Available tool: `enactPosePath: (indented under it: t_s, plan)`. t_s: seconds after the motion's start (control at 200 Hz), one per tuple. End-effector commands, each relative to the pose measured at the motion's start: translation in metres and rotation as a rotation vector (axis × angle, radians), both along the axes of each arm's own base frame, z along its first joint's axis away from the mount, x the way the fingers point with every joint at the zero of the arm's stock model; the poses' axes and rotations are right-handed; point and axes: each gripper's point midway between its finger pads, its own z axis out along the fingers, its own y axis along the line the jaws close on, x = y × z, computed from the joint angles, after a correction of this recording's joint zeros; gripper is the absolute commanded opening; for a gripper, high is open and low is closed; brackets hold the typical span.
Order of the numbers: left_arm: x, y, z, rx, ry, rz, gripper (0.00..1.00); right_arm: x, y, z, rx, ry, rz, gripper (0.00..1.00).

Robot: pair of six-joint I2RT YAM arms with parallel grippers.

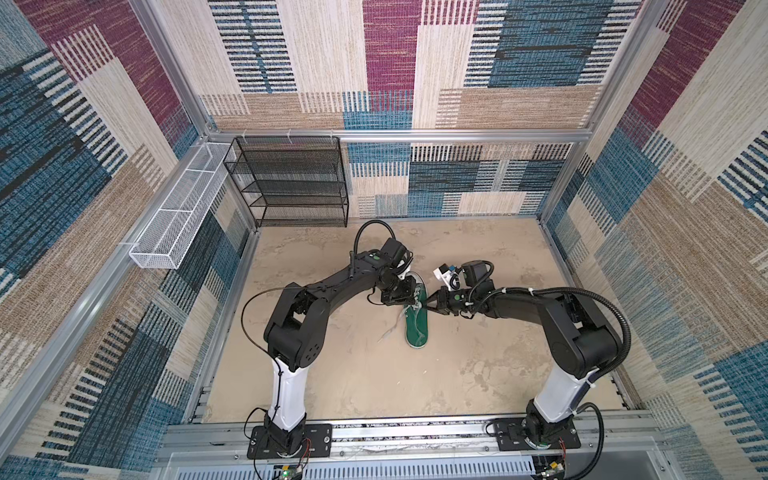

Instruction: Tie the shoes

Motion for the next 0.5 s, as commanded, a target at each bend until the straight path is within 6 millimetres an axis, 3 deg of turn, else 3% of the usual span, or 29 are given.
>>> enactPosePath:
  t_s: [0.0, 0.491]
  plan:
    - [-0.0002, -0.0021, 0.0014, -0.013, -0.003, -0.003, 0.03, 0.0056, 0.0046, 0.0093, 0.037, -0.036, 0.012, 0.03]
    - [-0.0014, -0.0043, 0.0011, -0.034, 0.007, 0.003, 0.03, 0.0013, 0.0051, 0.0057, 0.046, -0.023, 0.026, 0.04]
